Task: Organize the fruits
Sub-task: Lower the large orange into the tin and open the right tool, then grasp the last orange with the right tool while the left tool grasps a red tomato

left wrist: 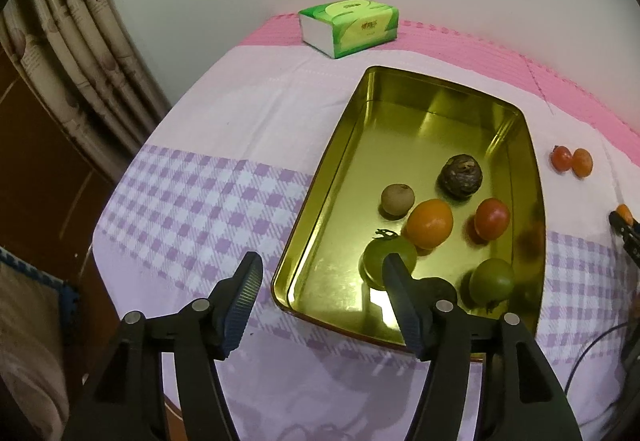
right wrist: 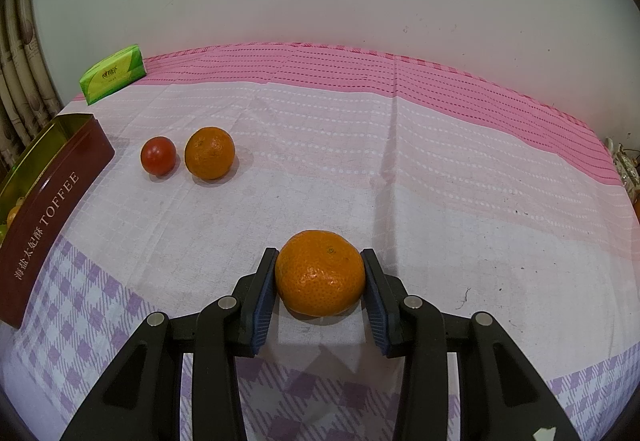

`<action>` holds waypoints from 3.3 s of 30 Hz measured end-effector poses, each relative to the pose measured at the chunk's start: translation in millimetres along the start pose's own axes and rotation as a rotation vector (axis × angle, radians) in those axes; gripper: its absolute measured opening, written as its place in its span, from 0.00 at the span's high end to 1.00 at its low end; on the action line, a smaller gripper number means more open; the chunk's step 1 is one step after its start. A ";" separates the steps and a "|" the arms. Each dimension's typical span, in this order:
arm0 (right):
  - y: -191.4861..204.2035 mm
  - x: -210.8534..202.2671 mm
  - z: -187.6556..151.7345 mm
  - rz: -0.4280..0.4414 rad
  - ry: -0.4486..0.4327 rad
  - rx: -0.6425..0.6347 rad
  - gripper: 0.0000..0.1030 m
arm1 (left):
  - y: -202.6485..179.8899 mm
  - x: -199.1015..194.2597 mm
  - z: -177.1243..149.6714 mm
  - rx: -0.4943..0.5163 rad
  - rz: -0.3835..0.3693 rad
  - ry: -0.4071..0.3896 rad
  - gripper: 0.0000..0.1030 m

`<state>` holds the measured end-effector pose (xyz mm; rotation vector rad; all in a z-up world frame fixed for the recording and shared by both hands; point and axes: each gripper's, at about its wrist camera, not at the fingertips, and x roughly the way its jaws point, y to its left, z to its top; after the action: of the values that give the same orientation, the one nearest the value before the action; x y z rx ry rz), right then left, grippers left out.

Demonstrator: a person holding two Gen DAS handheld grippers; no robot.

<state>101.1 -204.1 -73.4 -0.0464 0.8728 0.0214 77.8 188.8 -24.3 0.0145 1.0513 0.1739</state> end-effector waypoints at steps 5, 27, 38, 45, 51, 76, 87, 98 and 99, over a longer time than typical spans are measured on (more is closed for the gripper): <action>-0.9 0.3 0.3 -0.006 0.000 0.002 0.64 | -2.4 0.5 -0.9 0.008 0.006 -0.016 0.33; 185.4 -43.4 48.8 0.349 -0.059 -0.222 0.65 | 12.5 -6.2 0.0 -0.073 0.031 -0.011 0.32; 246.0 -22.4 43.2 0.375 -0.013 -0.330 0.65 | 15.3 -5.7 0.5 -0.077 0.041 -0.013 0.32; 251.4 -12.8 38.2 0.371 0.018 -0.331 0.64 | 15.0 -5.2 -0.1 -0.074 0.041 -0.013 0.32; 251.7 -13.9 37.1 0.366 0.019 -0.337 0.63 | 11.8 -5.1 -0.7 -0.062 0.042 -0.012 0.32; 72.6 -12.1 23.1 0.116 0.008 -0.049 0.58 | 7.5 -5.7 -1.7 -0.053 0.037 -0.017 0.32; 61.2 31.1 45.7 0.081 0.022 -0.073 0.55 | 1.5 -4.6 1.1 -0.041 0.027 -0.048 0.32; 65.5 44.8 57.7 0.098 0.000 -0.108 0.67 | -49.1 -6.7 21.0 -0.014 -0.053 -0.060 0.32; 64.1 41.4 54.2 0.103 -0.003 -0.111 0.67 | -60.3 -7.0 24.5 0.000 -0.069 -0.061 0.32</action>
<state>166.8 -137.5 -72.4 -0.1049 0.8702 0.1667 103.8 130.1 -11.7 -0.0163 0.9895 0.1105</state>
